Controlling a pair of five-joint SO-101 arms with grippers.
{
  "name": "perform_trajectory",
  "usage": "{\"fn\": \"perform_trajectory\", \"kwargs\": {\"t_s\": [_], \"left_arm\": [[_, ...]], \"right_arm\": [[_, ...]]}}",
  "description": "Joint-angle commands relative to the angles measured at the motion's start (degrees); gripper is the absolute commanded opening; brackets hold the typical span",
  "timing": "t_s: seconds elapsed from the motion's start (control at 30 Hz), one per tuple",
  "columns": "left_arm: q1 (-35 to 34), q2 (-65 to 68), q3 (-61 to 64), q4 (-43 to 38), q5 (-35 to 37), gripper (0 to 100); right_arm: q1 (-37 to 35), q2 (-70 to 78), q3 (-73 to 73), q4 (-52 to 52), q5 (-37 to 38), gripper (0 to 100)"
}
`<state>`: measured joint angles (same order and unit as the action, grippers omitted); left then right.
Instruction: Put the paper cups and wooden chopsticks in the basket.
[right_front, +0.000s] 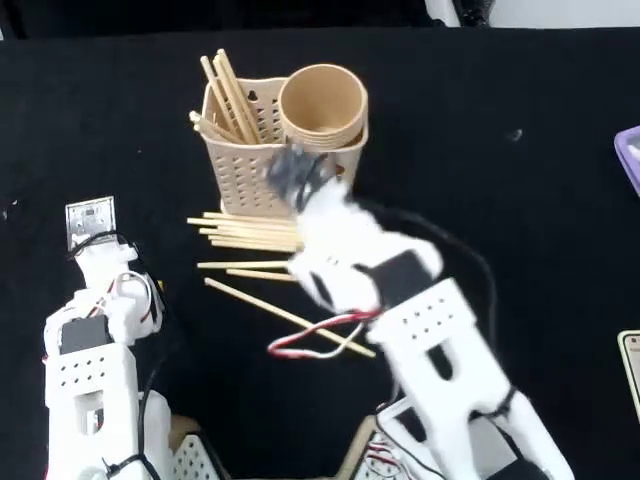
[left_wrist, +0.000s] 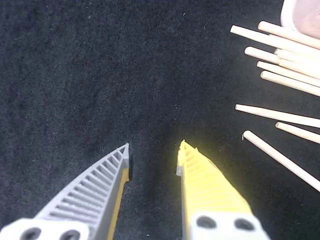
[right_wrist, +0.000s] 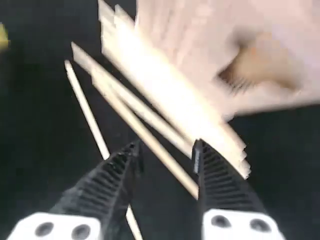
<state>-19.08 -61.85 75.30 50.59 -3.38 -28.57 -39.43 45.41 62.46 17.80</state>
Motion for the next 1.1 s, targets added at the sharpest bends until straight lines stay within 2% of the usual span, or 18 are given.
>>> {"fn": "perform_trajectory", "kwargs": {"t_s": [0.0, 0.17, 0.33, 0.63, 0.9, 1.07], "left_arm": [[-0.1, 0.0, -0.4, -0.8, 0.1, 17], [-0.1, 0.0, -0.4, -0.8, 0.1, 17], [-0.3, 0.0, -0.4, -0.8, 0.1, 17], [-0.3, 0.0, -0.4, -0.8, 0.1, 17], [-0.4, 0.0, -0.4, -0.8, 0.1, 17], [-0.4, 0.0, -0.4, -0.8, 0.1, 17]], "right_arm": [[-3.4, -1.4, 12.3, -8.0, 4.3, 17.2], [-5.1, -1.3, 19.6, -13.1, 4.7, 28.9], [-5.1, 1.6, 21.1, -13.4, 8.9, 27.2], [-5.1, 21.2, 14.2, -16.9, 9.5, 27.3], [-5.1, 25.2, 10.9, -14.7, 9.6, 26.9], [-4.2, 25.2, 10.5, -14.3, 14.6, 26.9]]}}
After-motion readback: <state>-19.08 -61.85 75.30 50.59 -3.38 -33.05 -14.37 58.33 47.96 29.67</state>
